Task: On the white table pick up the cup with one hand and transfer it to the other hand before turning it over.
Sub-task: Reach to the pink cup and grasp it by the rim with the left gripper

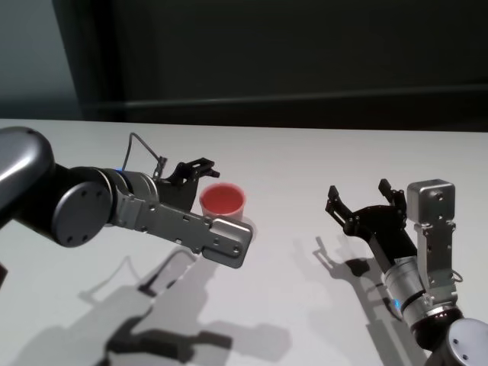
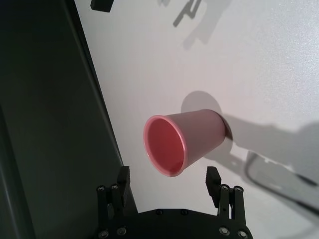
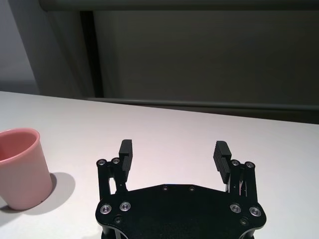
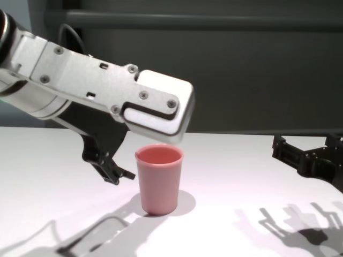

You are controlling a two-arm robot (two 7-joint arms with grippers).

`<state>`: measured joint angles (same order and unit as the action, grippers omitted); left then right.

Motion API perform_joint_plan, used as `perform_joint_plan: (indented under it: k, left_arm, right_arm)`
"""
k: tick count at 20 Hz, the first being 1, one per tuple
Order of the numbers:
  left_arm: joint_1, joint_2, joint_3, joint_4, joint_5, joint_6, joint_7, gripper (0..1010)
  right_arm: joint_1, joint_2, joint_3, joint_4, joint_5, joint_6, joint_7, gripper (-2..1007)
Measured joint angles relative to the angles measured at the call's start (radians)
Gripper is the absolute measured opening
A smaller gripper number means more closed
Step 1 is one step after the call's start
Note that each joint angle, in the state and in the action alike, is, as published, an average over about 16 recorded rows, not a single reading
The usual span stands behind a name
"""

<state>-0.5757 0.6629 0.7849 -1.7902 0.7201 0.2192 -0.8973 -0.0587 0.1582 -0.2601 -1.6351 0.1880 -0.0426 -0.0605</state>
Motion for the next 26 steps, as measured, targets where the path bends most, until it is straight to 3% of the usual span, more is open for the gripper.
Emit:
perform_joint_plan:
  k: [11,26]
  left_arm:
    - [-0.071,-0.048,0.073,0.045,0.032,0.001,-0.066,1001]
    - [-0.123,-0.097,0.147,0.139,0.088,0.003,-0.093,1001]
  right_arm:
    - [0.000,0.000,0.000,0.000,0.000,0.000,0.000,1000]
    - [0.000,0.000,0.000,0.000,0.000,0.000,0.000,1000]
